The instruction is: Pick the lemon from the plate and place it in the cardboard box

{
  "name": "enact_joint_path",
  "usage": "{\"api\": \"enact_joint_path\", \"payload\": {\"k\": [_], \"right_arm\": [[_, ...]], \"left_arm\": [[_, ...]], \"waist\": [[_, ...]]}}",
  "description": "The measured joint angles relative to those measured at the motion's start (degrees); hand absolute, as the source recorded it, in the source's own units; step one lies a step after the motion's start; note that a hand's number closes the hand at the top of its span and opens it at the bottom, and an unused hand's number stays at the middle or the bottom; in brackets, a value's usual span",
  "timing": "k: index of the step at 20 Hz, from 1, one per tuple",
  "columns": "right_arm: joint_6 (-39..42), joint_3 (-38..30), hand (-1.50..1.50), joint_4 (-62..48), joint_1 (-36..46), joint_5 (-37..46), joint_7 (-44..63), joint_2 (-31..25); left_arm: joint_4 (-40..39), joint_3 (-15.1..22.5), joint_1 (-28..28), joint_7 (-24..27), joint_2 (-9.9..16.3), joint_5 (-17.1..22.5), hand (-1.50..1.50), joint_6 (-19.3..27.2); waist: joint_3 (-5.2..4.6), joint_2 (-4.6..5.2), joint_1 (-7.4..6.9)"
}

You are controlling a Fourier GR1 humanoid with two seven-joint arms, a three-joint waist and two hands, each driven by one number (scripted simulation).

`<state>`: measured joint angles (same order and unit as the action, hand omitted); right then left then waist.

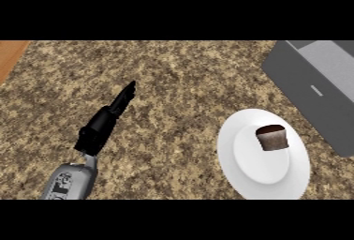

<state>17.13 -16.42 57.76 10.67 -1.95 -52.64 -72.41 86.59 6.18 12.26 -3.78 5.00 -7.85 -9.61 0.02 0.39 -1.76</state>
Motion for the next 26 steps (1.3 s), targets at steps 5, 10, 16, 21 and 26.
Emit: {"api": "enact_joint_path", "payload": {"k": [5, 10, 16, 21, 26], "right_arm": [[2.2, 4.51, 1.5, -2.52, 8.85, 0.45, 4.35, 1.56], [1.03, 8.84, 1.5, -7.82, 18.59, 5.54, 6.25, 5.29], [-2.87, 13.76, 1.5, -15.7, 27.79, 14.37, 4.27, 10.33], [-8.5, 16.27, 1.5, -22.6, 31.5, 20.74, 1.75, 15.88], [-9.01, 18.25, -1.5, -31.29, 36.8, 25.08, 3.51, 20.36]], "left_arm": [[1.2, -0.47, -0.05, -0.57, 0.46, 0.54, 0.0, -0.88], [1.54, -0.44, -0.59, -0.55, 0.19, 0.45, 0.0, -1.13], [0.75, -0.17, 0.27, -0.72, -0.59, -0.06, 0.0, -0.98], [1.24, -0.29, -0.51, -0.3, -0.48, -0.32, 0.0, -1.06], [1.96, -0.26, 0.5, -1.43, -0.59, -0.16, 0.0, -1.44]], "waist": [[0.0, 0.01, -0.35], [-0.02, 0.03, -0.27], [0.01, 0.17, -0.42], [0.01, 0.13, -0.32], [0.06, 0.44, -1.0]]}}
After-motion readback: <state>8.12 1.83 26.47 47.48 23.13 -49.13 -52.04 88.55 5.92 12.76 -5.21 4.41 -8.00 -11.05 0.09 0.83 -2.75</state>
